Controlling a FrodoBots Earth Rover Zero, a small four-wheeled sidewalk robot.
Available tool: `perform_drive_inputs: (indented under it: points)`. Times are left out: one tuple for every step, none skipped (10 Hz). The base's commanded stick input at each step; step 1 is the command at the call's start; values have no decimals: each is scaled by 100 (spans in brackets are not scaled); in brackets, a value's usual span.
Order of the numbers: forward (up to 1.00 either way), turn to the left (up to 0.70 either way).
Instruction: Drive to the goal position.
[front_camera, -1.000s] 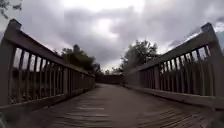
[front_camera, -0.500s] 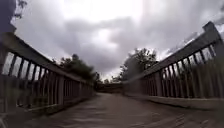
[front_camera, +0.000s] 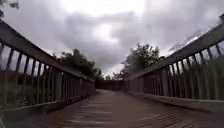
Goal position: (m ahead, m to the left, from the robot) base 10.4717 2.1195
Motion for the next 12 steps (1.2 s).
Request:
perform_drive_inputs:
  points:
    - [45,0]
    - [45,0]
    - [45,0]
    - [45,0]
    - [45,0]
    - [45,0]
    - [45,0]
    - [45,0]
    - [45,0]
    - [45,0]
    - [45,0]
    - [45,0]
